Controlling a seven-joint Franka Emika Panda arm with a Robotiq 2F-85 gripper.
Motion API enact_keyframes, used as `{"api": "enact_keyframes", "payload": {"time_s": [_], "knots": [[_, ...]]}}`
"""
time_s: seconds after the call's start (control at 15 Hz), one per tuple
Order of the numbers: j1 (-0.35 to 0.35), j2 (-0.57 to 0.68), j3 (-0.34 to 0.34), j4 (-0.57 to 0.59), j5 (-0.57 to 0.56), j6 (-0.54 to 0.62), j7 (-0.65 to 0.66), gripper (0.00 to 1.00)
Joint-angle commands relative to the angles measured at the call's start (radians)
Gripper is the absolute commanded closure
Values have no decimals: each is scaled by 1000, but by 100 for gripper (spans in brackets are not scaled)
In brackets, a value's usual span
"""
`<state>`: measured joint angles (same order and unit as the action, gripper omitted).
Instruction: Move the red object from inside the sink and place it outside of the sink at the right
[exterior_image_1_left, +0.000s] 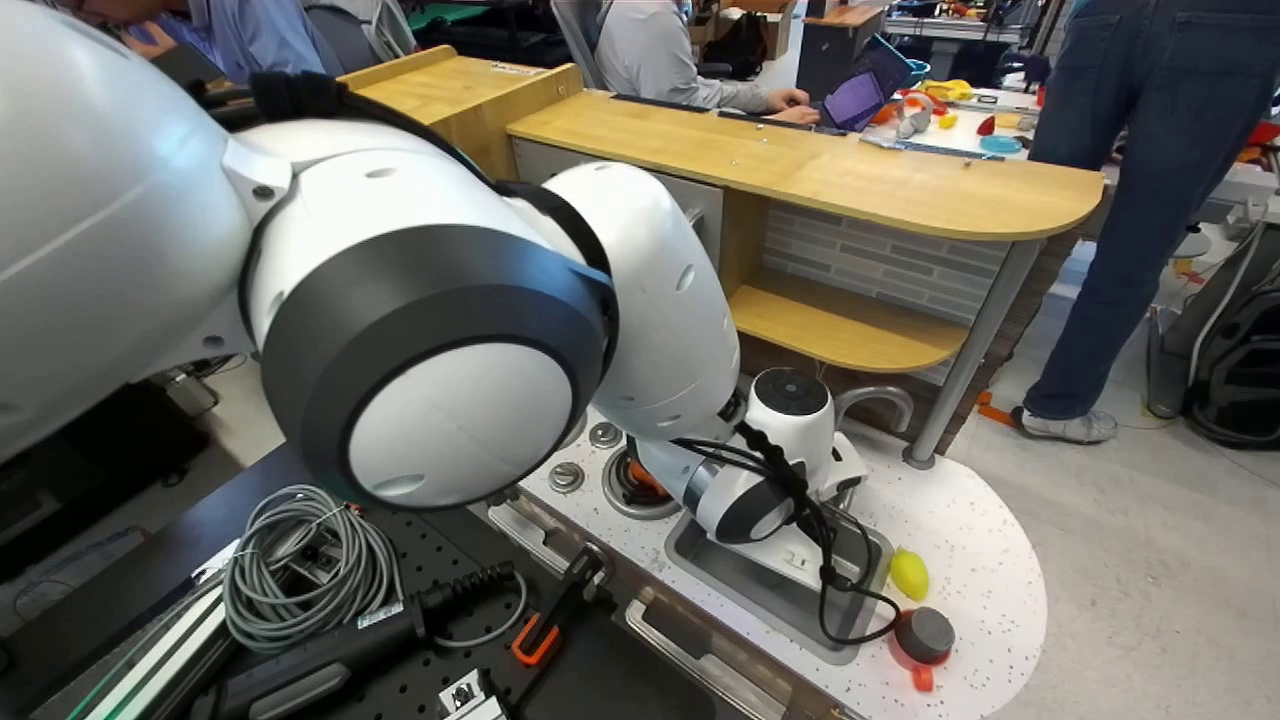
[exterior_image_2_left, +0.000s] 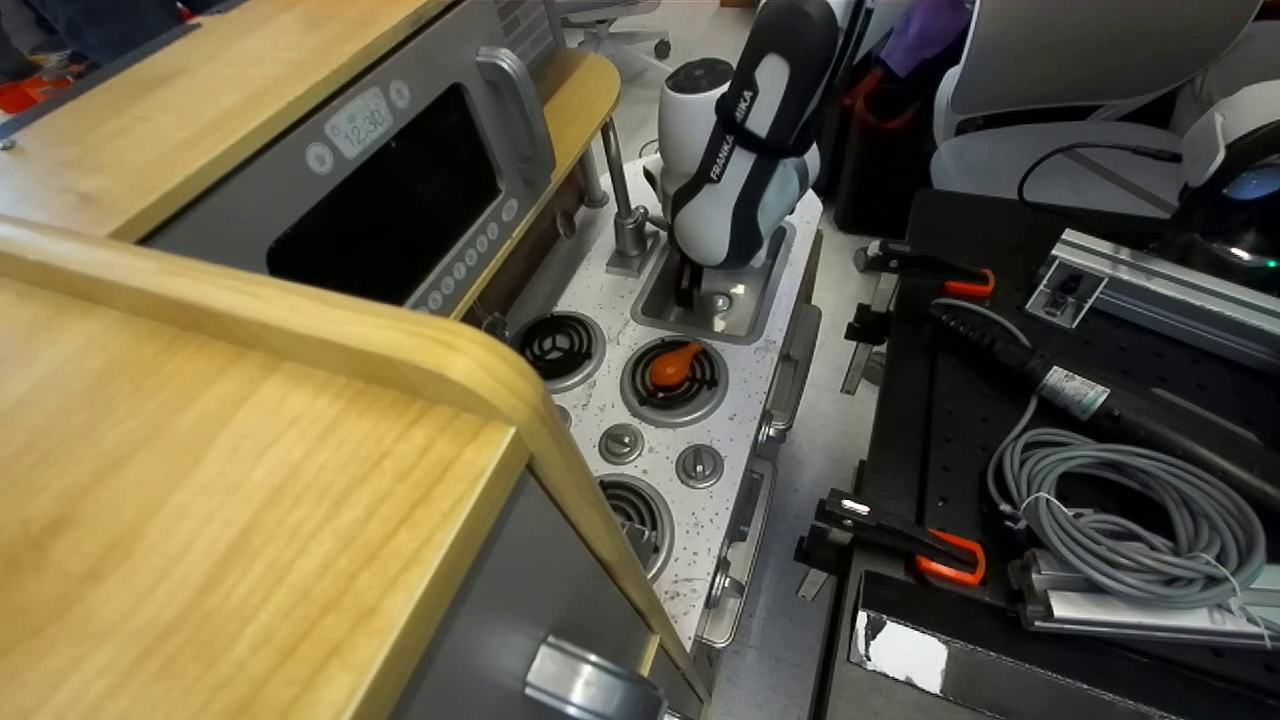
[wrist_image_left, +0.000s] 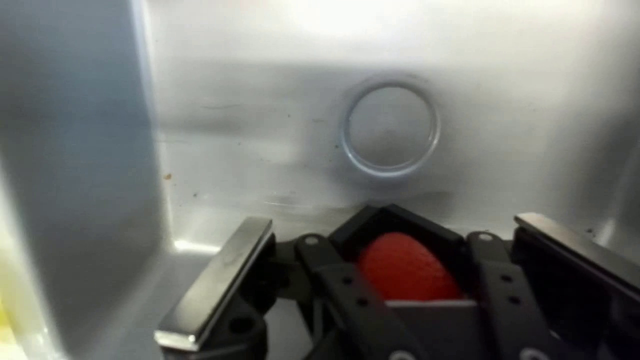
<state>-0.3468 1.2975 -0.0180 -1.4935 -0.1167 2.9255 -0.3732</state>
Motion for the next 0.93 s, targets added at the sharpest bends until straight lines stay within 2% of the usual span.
{"api": "enact_keyframes", "payload": {"time_s": [0.0,0.47,0.67,0.87], "knots": [[-50,-109,20,-130,-31,26,-45,98],[-71,-304,14,-325,-46,74,-57,98],[-63,-382,-15,-373,-38,60,-35,98],[-45,-419,-80,-376,-30,45,4,98]]}}
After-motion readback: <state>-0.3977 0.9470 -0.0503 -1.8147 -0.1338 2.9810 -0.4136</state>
